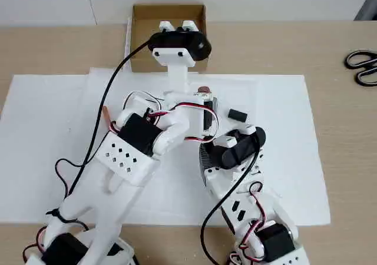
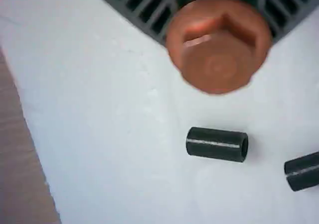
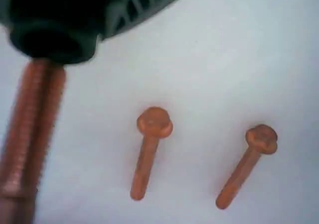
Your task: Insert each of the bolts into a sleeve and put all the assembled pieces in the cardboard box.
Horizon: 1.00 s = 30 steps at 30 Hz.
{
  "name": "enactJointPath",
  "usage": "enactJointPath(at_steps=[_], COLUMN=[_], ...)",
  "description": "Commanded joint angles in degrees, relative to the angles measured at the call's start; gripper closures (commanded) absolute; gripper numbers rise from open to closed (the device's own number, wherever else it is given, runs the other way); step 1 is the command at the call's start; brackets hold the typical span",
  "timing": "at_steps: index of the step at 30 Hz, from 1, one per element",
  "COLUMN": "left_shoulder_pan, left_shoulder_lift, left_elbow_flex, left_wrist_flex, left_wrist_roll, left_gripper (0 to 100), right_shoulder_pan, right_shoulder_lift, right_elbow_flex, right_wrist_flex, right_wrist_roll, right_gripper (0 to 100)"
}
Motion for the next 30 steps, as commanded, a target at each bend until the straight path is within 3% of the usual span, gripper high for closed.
enactJointPath(at_steps=[1, 30], left_shoulder_pan=[0.44, 2.29], left_shoulder_lift=[-2.2, -7.03], left_elbow_flex=[0.13, -4.53], left_wrist_flex=[-0.97, 2.81], left_wrist_roll=[0.44, 2.02], left_gripper=[99, 99], right_shoulder_pan=[-0.13, 0.13], right_shoulder_lift=[-1.19, -1.19], right_elbow_flex=[-0.62, -0.53], right_wrist_flex=[-1.8, -1.8], right_wrist_roll=[-0.44, -0.44], right_gripper=[99.5, 99.5])
